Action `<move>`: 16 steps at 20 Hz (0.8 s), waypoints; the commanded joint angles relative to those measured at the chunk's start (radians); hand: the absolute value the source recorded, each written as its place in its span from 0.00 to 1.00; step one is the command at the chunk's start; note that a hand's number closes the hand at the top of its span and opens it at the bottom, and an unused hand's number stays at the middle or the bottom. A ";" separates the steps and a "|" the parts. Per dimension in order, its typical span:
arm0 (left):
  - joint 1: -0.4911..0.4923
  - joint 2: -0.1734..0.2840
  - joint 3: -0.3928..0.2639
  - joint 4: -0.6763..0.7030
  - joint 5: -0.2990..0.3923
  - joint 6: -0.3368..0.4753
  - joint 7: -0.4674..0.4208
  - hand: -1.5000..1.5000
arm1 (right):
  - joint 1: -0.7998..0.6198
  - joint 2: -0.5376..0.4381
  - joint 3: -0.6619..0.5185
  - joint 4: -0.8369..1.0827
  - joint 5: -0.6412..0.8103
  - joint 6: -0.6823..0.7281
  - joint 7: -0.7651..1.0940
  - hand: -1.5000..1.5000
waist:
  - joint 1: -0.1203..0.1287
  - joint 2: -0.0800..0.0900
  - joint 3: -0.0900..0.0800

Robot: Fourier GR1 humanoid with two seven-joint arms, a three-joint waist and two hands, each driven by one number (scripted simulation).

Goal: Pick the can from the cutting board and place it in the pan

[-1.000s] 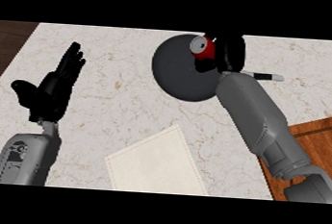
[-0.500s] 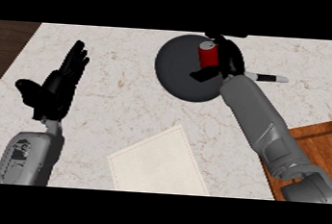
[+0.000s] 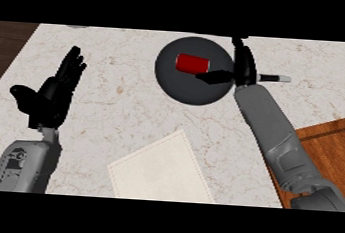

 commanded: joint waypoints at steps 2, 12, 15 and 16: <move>-0.004 0.016 0.017 0.010 -0.009 0.009 0.004 0.50 | 0.045 -0.024 -0.104 -0.017 -0.120 0.144 -0.139 0.00 | -0.035 -0.015 -0.001; 0.072 0.015 0.041 0.019 -0.026 0.034 -0.023 0.50 | 0.365 -0.036 -0.013 -0.408 -0.180 0.455 -0.134 0.00 | -0.110 -0.046 -0.004; 0.063 0.044 0.074 -0.012 0.023 0.000 0.023 0.50 | 0.516 -0.025 0.038 -0.618 -0.183 0.469 -0.066 0.00 | -0.114 -0.048 -0.004; 0.133 0.026 0.054 -0.061 0.014 0.003 0.007 0.50 | 0.548 -0.066 0.031 -0.691 -0.202 0.503 -0.037 0.00 | -0.104 -0.047 -0.004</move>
